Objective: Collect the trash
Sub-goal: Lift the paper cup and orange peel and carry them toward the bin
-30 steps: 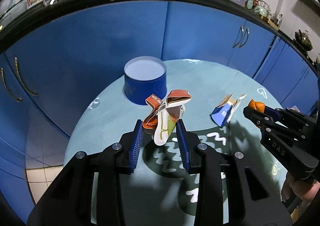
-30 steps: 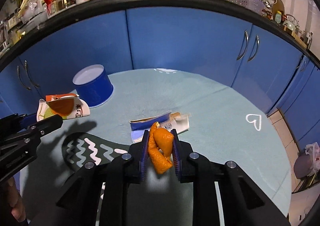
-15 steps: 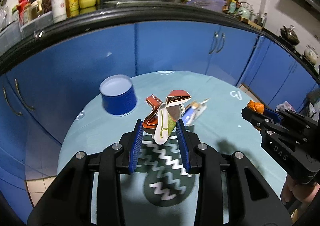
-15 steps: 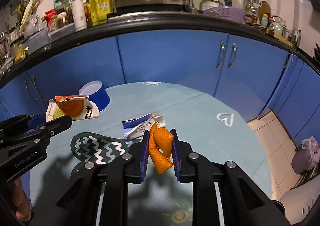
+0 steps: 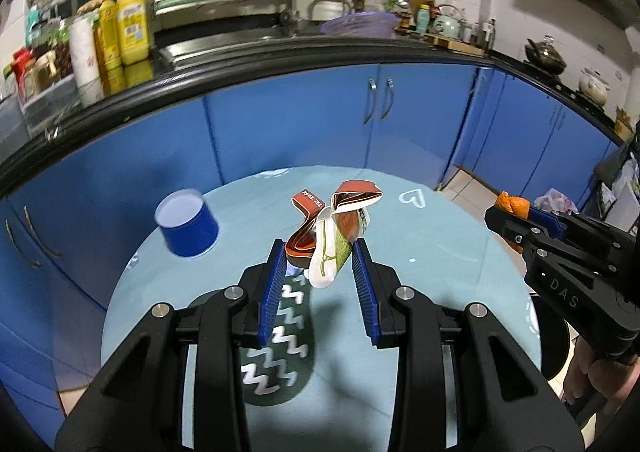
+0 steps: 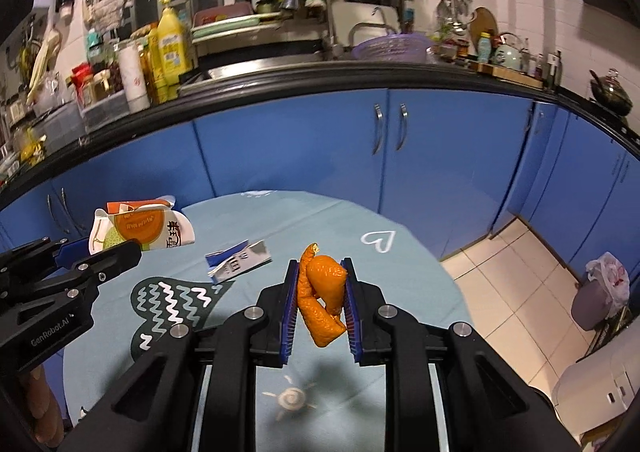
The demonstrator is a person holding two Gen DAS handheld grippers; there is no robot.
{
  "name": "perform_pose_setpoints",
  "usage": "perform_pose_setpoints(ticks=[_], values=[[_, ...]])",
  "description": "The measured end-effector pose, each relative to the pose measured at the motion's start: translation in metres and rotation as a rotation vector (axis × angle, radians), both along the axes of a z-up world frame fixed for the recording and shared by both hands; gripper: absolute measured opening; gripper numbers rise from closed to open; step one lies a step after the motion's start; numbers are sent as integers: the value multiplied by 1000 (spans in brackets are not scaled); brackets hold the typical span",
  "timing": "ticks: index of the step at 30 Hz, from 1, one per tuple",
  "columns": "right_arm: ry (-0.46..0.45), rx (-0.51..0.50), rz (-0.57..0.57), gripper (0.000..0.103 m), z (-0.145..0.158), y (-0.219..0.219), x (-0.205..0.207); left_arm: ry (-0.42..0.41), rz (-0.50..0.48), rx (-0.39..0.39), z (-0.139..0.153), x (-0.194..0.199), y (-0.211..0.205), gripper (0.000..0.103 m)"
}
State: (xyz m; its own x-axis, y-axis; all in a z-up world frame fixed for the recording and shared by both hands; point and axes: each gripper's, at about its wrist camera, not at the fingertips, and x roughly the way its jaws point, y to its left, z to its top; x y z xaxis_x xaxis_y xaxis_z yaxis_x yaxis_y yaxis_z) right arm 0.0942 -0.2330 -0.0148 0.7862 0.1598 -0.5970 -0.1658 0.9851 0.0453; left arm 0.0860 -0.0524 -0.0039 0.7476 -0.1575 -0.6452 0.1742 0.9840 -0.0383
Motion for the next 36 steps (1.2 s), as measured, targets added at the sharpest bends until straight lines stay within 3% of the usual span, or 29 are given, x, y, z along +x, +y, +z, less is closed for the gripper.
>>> perform_pose_setpoints(ticks=[12,36], values=[[-53,21,-94,20,15,-61,-30,-50,-109,45,22,-14,-69,35],[-47,94,-367,21,5,-211,-86,-65,-374,110,24,-44,-218,35]])
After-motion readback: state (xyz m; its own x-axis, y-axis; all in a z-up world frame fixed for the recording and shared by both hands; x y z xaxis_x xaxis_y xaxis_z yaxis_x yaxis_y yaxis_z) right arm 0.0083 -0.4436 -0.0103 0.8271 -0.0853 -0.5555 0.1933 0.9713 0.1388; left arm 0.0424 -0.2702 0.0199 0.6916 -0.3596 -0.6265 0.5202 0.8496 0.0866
